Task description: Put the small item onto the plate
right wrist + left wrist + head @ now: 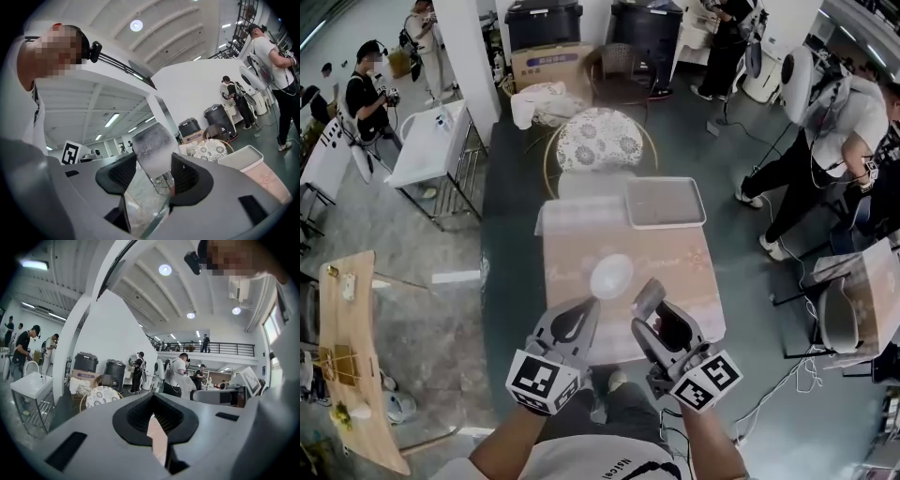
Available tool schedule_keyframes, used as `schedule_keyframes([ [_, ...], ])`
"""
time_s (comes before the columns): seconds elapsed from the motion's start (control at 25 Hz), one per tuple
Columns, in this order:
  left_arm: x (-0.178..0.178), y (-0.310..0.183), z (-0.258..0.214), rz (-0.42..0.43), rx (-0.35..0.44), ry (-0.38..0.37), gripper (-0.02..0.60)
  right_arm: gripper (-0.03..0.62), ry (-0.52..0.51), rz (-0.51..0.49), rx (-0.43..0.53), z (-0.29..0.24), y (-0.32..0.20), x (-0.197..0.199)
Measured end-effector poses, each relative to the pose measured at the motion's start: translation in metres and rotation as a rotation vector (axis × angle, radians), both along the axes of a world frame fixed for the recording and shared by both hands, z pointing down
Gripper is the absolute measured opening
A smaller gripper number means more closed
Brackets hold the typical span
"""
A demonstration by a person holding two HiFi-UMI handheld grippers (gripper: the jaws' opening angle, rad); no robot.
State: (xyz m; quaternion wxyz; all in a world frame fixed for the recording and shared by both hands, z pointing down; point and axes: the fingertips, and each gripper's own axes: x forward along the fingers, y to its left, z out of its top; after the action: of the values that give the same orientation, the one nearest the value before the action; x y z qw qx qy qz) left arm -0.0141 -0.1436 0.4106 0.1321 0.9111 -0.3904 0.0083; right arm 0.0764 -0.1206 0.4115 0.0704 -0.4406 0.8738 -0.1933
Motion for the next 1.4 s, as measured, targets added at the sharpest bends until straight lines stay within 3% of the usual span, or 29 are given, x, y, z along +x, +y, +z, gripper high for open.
schedule_keyframes([
  [0.48, 0.015, -0.067, 0.104, -0.041, -0.067, -0.020, 0.006, 0.239, 0.062, -0.031, -0.133, 0.127, -0.074, 0.015],
  [0.68, 0.017, -0.090, 0.143, -0.048, -0.087, -0.027, 0.006, 0.239, 0.133, -0.047, -0.201, 0.189, -0.091, 0.018],
  [1.12, 0.023, -0.102, 0.233, -0.053, -0.161, -0.030, 0.005, 0.239, 0.189, -0.090, -0.310, 0.296, -0.104, 0.007],
  [1.4, 0.023, -0.110, 0.259, -0.060, -0.191, -0.020, 0.006, 0.239, 0.229, -0.091, -0.388, 0.344, -0.115, 0.013],
])
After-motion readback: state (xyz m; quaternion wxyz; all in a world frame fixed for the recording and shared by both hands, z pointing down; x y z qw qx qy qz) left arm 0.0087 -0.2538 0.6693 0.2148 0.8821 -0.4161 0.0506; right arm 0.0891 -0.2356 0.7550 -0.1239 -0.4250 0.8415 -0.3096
